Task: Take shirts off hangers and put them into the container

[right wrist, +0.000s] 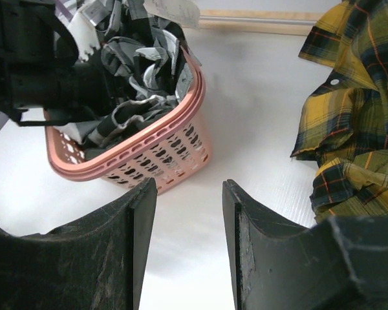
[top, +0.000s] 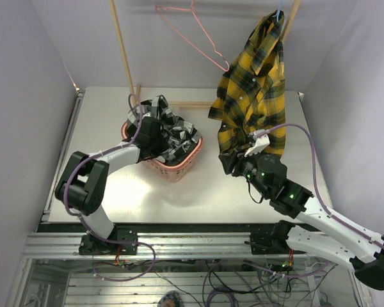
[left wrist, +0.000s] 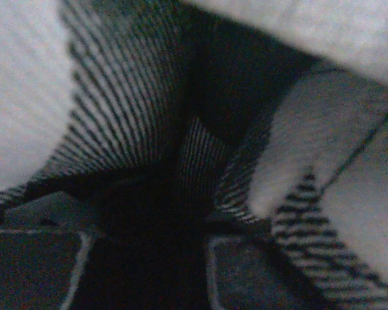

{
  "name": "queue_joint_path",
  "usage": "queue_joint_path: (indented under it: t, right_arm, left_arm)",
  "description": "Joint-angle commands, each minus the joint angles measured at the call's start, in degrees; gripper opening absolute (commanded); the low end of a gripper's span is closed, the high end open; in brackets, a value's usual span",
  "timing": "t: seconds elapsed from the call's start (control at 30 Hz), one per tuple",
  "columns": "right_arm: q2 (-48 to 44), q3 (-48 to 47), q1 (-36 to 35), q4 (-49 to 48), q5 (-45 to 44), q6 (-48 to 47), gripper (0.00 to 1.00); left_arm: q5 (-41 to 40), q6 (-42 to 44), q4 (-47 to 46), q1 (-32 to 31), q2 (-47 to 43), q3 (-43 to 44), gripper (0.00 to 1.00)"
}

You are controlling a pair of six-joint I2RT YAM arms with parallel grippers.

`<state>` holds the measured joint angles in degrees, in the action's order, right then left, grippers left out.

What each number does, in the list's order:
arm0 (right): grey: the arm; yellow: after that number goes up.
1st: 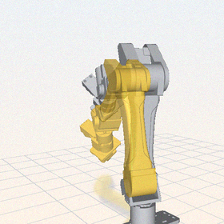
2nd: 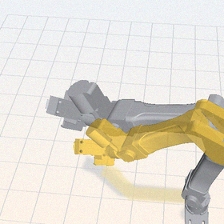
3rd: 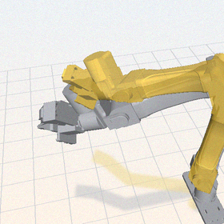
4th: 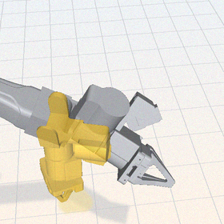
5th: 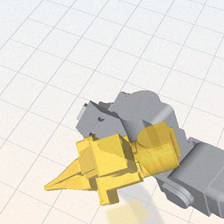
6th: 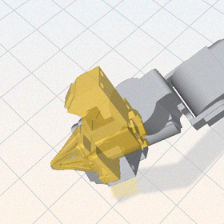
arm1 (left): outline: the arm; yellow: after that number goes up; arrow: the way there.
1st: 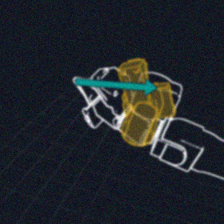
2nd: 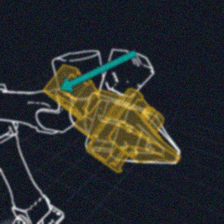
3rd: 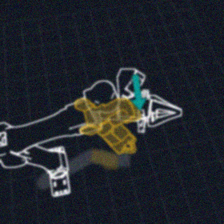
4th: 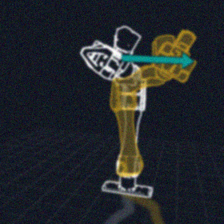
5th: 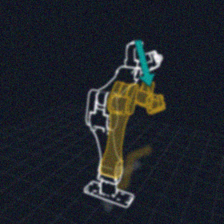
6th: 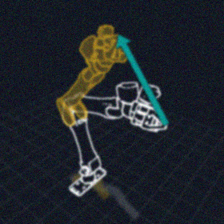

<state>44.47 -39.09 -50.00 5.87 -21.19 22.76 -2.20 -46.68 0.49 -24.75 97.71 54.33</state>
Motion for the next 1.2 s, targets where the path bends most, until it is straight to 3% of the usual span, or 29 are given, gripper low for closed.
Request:
queue_joint_path:
  t: [0.0,0.27,0.57,0.8,0.9,0.97,1.07,1.17]
  right_arm:
    - [0.48,-0.99,-0.29,-1.69,0.72,0.32,0.45]
    - [1.7,-1.43,-0.28,-3.19,2.15,-0.59,0.45]
    - [2.83,-3.62,-0.28,-2.46,2.91,-1.4,0.45]
    - [2.26,-6.19,-0.28,-0.64,0.96,-3.67,0.45]
    - [2.49,-8.49,-0.28,0.59,0.6,-4.83,0.46]
    - [3.11,-10.63,-0.28,1.7,2.87,-6.87,0.56]
    - [7.2,-17.3,-0.24,7.03,5.3,-9.68,0.57]
    - [11.34,-25.93,-0.23,12.72,3.26,-11.38,0.56]
  left_arm:
    - [-4.49,2.03,28.28,-0.89,-3.4,-4.77,0.22]
    - [-5.55,8.16,35.99,-1.17,-15.94,5.25,0.25]
    - [0.03,15.53,37.65,-1.22,-13.68,17.57,0.29]
    - [-1.86,17.93,40.1,-1.44,-19.14,22.86,0.3]
    - [-0.14,20.84,39.59,-1.44,-22.53,25.59,0.3]
    - [4.67,24.41,38.25,-1.44,-25.53,27.89,0.3]
    - [12.41,29.82,34.63,-1.44,-30.86,29.82,0.33]
    - [9.25,33.99,30.33,-1.44,-36.99,27.75,0.27]
